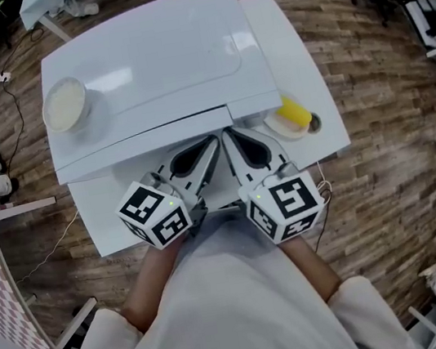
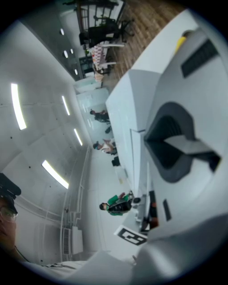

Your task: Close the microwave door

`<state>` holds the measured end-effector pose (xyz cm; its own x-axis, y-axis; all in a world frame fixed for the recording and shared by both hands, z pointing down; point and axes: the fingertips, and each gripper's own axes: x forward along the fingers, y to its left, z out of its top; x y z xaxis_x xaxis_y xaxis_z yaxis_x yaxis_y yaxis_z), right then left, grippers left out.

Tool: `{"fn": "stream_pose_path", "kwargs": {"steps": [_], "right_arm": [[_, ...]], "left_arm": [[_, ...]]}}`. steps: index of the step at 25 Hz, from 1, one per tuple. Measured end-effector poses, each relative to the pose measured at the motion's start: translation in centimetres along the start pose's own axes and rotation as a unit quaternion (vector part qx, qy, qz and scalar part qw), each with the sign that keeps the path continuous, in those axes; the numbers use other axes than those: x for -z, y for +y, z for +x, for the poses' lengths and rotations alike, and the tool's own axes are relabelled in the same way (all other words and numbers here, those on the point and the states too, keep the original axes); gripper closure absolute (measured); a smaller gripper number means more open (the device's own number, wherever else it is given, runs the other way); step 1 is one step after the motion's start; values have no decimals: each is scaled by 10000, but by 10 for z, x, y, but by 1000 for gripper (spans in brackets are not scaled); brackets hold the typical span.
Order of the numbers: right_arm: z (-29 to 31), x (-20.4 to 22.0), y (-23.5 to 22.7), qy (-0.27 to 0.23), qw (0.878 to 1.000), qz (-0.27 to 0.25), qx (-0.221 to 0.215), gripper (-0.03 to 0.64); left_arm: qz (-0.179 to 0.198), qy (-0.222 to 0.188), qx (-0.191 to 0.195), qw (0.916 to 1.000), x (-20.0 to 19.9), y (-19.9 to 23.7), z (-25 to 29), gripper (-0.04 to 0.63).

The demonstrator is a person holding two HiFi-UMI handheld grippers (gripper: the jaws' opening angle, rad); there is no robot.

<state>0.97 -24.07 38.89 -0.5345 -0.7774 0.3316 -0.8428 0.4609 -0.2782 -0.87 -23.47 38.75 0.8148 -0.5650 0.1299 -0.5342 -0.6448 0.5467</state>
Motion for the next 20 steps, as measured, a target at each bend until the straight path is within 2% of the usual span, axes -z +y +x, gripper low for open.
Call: {"fn": "stream_pose_path", "kwargs": {"steps": [20], "right_arm": [[5, -2, -5, 61, 10000, -15, -76, 594]], "left_arm": [[-85, -64, -132, 9999, 0, 8, -4, 577]]}}
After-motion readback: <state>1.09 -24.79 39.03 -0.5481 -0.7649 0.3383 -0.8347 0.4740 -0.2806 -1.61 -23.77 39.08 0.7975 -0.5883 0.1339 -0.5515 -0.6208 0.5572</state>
